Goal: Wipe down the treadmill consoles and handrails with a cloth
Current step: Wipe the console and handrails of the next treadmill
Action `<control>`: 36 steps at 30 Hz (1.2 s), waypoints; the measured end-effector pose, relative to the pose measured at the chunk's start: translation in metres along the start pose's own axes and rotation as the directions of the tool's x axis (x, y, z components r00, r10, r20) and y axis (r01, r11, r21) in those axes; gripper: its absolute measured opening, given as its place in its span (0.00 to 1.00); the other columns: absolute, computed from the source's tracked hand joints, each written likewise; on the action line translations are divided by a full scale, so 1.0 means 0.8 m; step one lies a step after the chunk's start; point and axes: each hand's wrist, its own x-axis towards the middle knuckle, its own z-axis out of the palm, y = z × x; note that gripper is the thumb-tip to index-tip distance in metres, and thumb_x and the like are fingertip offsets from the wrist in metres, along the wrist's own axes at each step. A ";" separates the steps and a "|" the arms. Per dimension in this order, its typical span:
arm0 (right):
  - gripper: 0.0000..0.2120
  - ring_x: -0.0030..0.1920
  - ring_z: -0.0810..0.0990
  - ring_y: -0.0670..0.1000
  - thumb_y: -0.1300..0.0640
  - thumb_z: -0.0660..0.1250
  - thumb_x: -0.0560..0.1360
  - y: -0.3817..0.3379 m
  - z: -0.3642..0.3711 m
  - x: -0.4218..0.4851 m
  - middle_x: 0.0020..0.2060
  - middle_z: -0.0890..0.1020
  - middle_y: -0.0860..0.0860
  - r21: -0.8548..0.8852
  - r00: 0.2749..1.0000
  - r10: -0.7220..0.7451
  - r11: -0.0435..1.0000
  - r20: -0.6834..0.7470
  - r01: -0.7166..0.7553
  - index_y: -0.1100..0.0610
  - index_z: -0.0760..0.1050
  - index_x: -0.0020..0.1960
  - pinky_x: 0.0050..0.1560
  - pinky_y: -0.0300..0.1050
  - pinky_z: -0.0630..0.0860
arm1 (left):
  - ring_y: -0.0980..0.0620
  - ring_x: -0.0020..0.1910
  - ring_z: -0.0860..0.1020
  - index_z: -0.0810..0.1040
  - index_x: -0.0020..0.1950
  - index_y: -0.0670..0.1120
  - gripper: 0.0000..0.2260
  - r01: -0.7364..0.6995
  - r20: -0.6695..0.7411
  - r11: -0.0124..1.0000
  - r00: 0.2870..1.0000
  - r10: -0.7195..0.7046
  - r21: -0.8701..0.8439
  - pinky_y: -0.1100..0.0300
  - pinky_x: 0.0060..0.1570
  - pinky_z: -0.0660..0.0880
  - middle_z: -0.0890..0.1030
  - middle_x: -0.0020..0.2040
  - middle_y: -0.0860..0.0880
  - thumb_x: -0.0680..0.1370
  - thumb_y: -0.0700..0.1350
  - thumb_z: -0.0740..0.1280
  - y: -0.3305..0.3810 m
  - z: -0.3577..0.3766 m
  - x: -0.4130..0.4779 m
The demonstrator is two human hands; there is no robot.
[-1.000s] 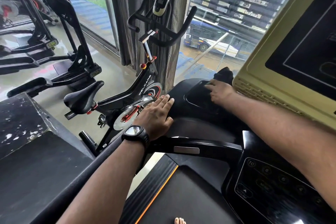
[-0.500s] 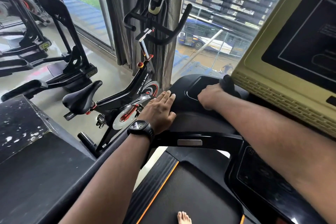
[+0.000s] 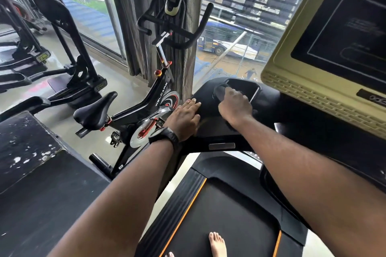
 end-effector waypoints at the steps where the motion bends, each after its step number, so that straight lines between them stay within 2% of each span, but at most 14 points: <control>1: 0.21 0.64 0.75 0.66 0.65 0.59 0.75 -0.001 0.003 -0.007 0.63 0.77 0.61 0.064 0.999 0.002 0.998 -0.032 0.000 0.62 0.71 0.68 0.62 0.58 0.74 | 0.50 0.80 0.57 0.64 0.79 0.44 0.26 0.020 -0.014 0.997 1.000 -0.021 -0.076 0.53 0.78 0.51 0.61 0.80 0.43 0.81 0.50 0.54 0.000 -0.001 -0.003; 4: 0.27 0.65 0.75 0.65 0.67 0.59 0.74 -0.011 0.011 -0.025 0.65 0.77 0.60 0.245 0.996 0.012 0.969 -0.093 0.011 0.60 0.70 0.73 0.64 0.55 0.72 | 0.48 0.76 0.65 0.70 0.75 0.44 0.19 0.027 -0.098 0.968 0.994 -0.053 -0.250 0.55 0.76 0.58 0.70 0.76 0.44 0.84 0.44 0.59 0.000 -0.007 -0.023; 7: 0.31 0.71 0.72 0.63 0.65 0.62 0.74 -0.022 0.024 -0.050 0.72 0.73 0.58 0.367 0.993 -0.034 0.928 -0.111 0.073 0.57 0.68 0.77 0.72 0.53 0.68 | 0.49 0.69 0.73 0.75 0.72 0.46 0.17 0.034 -0.144 0.895 0.984 -0.109 -0.444 0.54 0.70 0.67 0.78 0.69 0.46 0.84 0.49 0.60 0.001 -0.012 -0.046; 11: 0.31 0.77 0.64 0.58 0.52 0.65 0.75 -0.038 0.039 -0.085 0.78 0.67 0.56 0.398 0.968 -0.233 0.883 -0.089 0.249 0.55 0.68 0.78 0.78 0.50 0.59 | 0.51 0.51 0.81 0.83 0.57 0.49 0.18 0.000 -0.143 0.632 0.974 -0.175 -0.775 0.49 0.59 0.76 0.85 0.52 0.49 0.78 0.59 0.63 0.009 -0.020 -0.070; 13: 0.31 0.77 0.64 0.54 0.46 0.61 0.74 -0.040 0.044 -0.100 0.79 0.66 0.51 0.515 0.949 -0.312 0.806 -0.051 0.293 0.53 0.72 0.76 0.78 0.51 0.59 | 0.51 0.50 0.83 0.83 0.58 0.47 0.18 0.007 -0.120 0.517 0.970 -0.213 -0.856 0.51 0.54 0.78 0.85 0.51 0.48 0.79 0.58 0.65 0.014 -0.029 -0.084; 15: 0.27 0.75 0.66 0.47 0.46 0.60 0.75 -0.041 0.045 -0.112 0.77 0.66 0.47 0.683 0.943 -0.325 0.675 -0.064 0.279 0.53 0.77 0.72 0.77 0.50 0.61 | 0.46 0.53 0.84 0.83 0.59 0.46 0.17 0.010 -0.125 0.470 0.959 -0.255 -0.883 0.48 0.56 0.79 0.86 0.52 0.44 0.78 0.56 0.67 0.013 -0.034 -0.096; 17: 0.26 0.75 0.64 0.43 0.46 0.60 0.76 -0.044 0.043 -0.119 0.77 0.65 0.47 0.766 0.949 -0.304 0.588 -0.088 0.260 0.54 0.78 0.70 0.78 0.49 0.60 | 0.44 0.54 0.84 0.82 0.58 0.46 0.15 0.005 -0.153 0.471 0.943 -0.296 -0.882 0.42 0.59 0.79 0.86 0.52 0.43 0.78 0.53 0.68 0.013 -0.038 -0.109; 20: 0.30 0.78 0.59 0.51 0.41 0.59 0.76 -0.052 0.043 -0.126 0.79 0.61 0.53 0.757 0.963 -0.250 0.608 -0.103 0.239 0.50 0.69 0.76 0.78 0.56 0.58 | 0.42 0.55 0.83 0.82 0.59 0.45 0.16 -0.004 -0.192 0.463 0.913 -0.360 -0.887 0.40 0.59 0.78 0.85 0.53 0.43 0.77 0.53 0.67 0.021 -0.042 -0.127; 23: 0.42 0.74 0.69 0.57 0.30 0.63 0.70 -0.057 0.046 -0.133 0.75 0.69 0.55 0.830 0.977 -0.210 0.551 0.036 0.088 0.41 0.56 0.79 0.73 0.60 0.68 | 0.42 0.56 0.83 0.82 0.59 0.45 0.15 -0.036 -0.254 0.471 0.876 -0.410 -0.882 0.40 0.62 0.77 0.85 0.54 0.43 0.77 0.52 0.67 0.040 -0.041 -0.147; 25: 0.44 0.69 0.74 0.59 0.29 0.66 0.68 -0.056 0.048 -0.139 0.70 0.75 0.57 0.854 0.973 -0.195 0.520 0.123 -0.004 0.42 0.56 0.79 0.70 0.60 0.72 | 0.43 0.55 0.83 0.82 0.58 0.46 0.14 -0.031 -0.290 0.503 0.847 -0.446 -0.864 0.41 0.61 0.77 0.85 0.53 0.43 0.77 0.52 0.66 0.050 -0.040 -0.163; 27: 0.38 0.67 0.76 0.59 0.36 0.69 0.74 -0.054 0.049 -0.149 0.66 0.78 0.57 0.852 0.971 -0.217 0.523 0.103 0.026 0.47 0.60 0.78 0.69 0.57 0.73 | 0.44 0.54 0.83 0.82 0.57 0.46 0.14 -0.017 -0.324 0.540 0.815 -0.480 -0.842 0.41 0.59 0.78 0.85 0.52 0.44 0.77 0.53 0.66 0.056 -0.038 -0.181; 30: 0.25 0.63 0.78 0.58 0.47 0.67 0.81 -0.054 0.055 -0.168 0.62 0.80 0.57 0.866 0.967 -0.249 0.493 0.042 0.089 0.53 0.65 0.74 0.66 0.56 0.75 | 0.45 0.53 0.84 0.81 0.56 0.47 0.17 0.040 -0.345 0.601 0.787 -0.511 -0.798 0.41 0.57 0.79 0.85 0.52 0.46 0.75 0.57 0.67 0.056 -0.033 -0.207; 33: 0.21 0.61 0.79 0.58 0.49 0.65 0.82 -0.056 0.062 -0.195 0.60 0.80 0.57 0.878 0.965 -0.262 0.465 0.017 0.111 0.54 0.66 0.72 0.64 0.55 0.75 | 0.46 0.53 0.83 0.82 0.55 0.48 0.19 0.082 -0.390 0.649 0.740 -0.547 -0.756 0.41 0.57 0.79 0.85 0.51 0.50 0.73 0.60 0.68 0.054 -0.026 -0.230; 36: 0.21 0.62 0.78 0.59 0.47 0.64 0.83 -0.061 0.069 -0.217 0.61 0.80 0.57 0.905 0.964 -0.262 0.418 0.040 0.076 0.54 0.67 0.71 0.65 0.57 0.74 | 0.47 0.53 0.83 0.81 0.55 0.49 0.18 0.125 -0.430 0.687 0.696 -0.575 -0.716 0.42 0.57 0.78 0.85 0.51 0.49 0.73 0.61 0.66 0.057 -0.024 -0.254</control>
